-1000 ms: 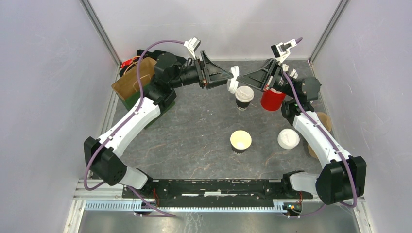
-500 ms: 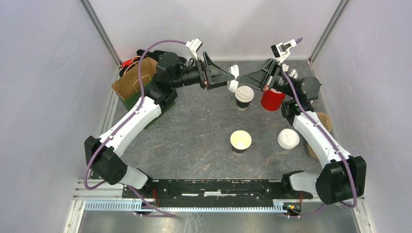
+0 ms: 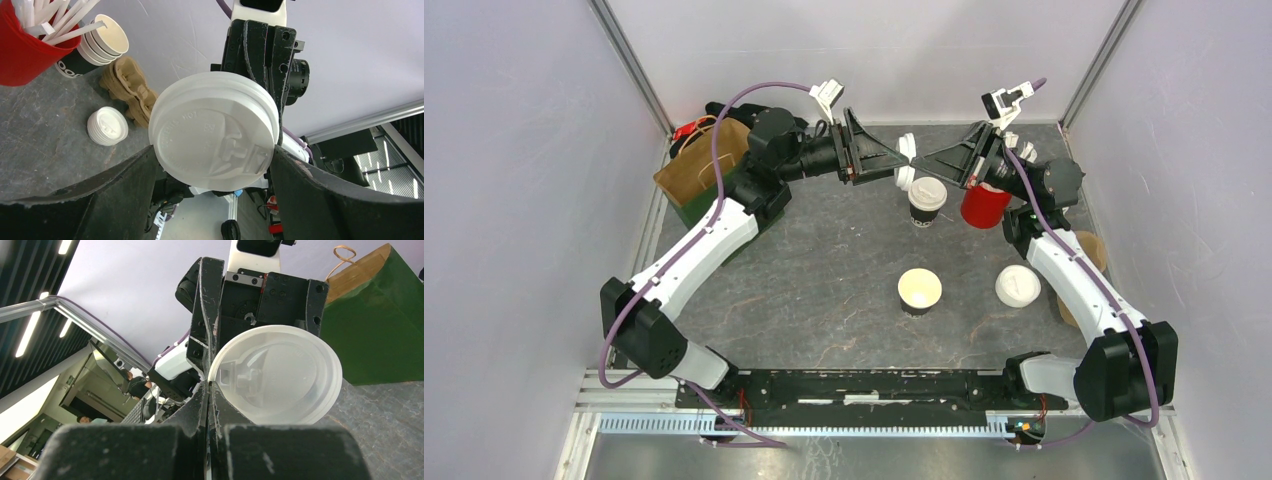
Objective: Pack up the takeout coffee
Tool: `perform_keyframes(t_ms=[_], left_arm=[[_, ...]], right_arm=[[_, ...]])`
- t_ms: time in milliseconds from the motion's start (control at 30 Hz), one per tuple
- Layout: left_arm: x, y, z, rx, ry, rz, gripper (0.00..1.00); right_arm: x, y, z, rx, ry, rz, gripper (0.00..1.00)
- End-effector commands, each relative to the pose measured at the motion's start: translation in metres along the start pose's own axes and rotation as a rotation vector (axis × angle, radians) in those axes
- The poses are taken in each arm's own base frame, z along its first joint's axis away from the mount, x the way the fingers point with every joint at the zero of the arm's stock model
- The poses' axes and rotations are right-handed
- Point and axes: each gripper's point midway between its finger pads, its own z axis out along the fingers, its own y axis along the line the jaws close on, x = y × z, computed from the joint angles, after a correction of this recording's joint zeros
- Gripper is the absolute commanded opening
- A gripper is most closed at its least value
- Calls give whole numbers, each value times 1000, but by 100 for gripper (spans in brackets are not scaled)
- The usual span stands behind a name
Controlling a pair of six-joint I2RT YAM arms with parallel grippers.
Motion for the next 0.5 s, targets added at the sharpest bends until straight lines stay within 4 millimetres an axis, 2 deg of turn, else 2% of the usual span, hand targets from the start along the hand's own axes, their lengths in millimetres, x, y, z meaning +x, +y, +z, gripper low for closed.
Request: perform_keyframes(t_ms=[0, 67, 200, 300, 400, 467], left_arm=[[-7, -22, -3, 45, -19, 80, 83], [-7, -17, -4, 15, -24, 82, 81], [-5, -5, -6, -55, -25, 91, 76], [-4, 8, -10, -130, -22, 95, 75], [0, 21, -16, -207, -13, 112, 75], [5, 32, -21, -260, 1, 118, 75]], right_arm=[[2, 12, 0, -27, 0, -37, 0], [3, 11, 0, -24, 3, -37, 0], [5, 6, -1, 11, 9, -53, 13], [8, -6, -4, 83, 27, -78, 33], [8, -32, -13, 257, 61, -119, 52], [4, -55, -30, 442, 94, -188, 64]])
